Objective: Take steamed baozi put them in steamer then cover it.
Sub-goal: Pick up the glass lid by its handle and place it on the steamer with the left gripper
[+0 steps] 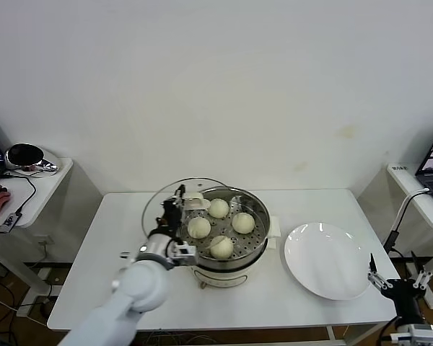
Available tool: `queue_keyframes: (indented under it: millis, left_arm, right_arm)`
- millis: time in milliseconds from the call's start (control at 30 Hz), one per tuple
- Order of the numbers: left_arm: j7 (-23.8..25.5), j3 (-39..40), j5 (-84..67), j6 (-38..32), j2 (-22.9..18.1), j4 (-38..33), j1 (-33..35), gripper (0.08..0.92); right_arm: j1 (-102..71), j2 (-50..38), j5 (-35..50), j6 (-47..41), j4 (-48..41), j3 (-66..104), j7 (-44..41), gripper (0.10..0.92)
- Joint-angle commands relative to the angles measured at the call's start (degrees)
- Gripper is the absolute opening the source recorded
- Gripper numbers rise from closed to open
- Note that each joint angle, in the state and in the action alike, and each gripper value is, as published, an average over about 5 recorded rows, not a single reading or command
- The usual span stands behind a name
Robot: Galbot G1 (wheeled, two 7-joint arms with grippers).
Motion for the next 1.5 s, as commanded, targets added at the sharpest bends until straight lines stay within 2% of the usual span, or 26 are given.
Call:
queue_keyframes:
  millis: [33, 300, 867, 1500]
  left_arm:
    - [2.7, 7.6, 10.5, 1.6, -11.7, 5.0, -3.4, 0.151]
    - [1.9, 7.4, 14.4, 0.9, -15.2, 8.4, -2.9, 0.151]
    - [-0.8, 4.4, 15.8, -0.8, -16.7, 13.5, -1.2, 0.151]
    - [-2.8, 3.5, 17.5, -2.3, -17.7, 15.3, 0.2, 0.151]
  right_arm:
    - [-0.1, 0.7, -2.2, 0.1, 0.5, -0.6, 0.0, 0.823]
    - [-0.2, 0.8, -2.2, 0.3, 0.1, -0.6, 0.0, 0.823]
    - [-0.4, 0.5, -2.1, 1.1, -0.5, -0.9, 0.0, 0.823]
    - [-0.5, 0.4, -2.0, 2.2, -1.4, -0.8, 0.1, 0.823]
